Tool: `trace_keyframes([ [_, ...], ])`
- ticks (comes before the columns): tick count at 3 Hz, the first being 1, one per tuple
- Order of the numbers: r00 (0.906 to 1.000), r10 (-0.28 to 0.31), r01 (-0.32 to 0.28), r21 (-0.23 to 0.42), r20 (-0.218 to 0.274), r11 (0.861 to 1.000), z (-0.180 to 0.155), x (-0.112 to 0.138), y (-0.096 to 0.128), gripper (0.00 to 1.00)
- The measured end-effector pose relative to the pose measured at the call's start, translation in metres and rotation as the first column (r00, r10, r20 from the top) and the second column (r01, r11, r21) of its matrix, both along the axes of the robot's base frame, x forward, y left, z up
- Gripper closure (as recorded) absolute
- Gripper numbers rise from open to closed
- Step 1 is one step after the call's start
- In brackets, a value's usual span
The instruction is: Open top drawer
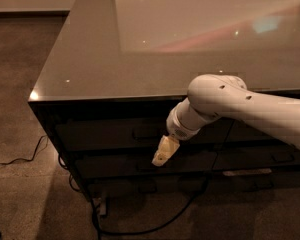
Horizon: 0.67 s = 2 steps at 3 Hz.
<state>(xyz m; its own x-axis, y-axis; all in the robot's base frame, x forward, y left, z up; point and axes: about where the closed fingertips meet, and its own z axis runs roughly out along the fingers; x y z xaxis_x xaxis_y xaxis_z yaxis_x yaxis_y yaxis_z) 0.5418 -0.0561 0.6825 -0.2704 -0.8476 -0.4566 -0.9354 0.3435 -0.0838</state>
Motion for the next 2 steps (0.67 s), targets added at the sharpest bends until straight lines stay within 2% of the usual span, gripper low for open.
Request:
trace_keyframes([
  [2,0.9999,0.006,-0.006,0.013,-0.009,1.0,-0.015,0.019,0.007,0.0],
])
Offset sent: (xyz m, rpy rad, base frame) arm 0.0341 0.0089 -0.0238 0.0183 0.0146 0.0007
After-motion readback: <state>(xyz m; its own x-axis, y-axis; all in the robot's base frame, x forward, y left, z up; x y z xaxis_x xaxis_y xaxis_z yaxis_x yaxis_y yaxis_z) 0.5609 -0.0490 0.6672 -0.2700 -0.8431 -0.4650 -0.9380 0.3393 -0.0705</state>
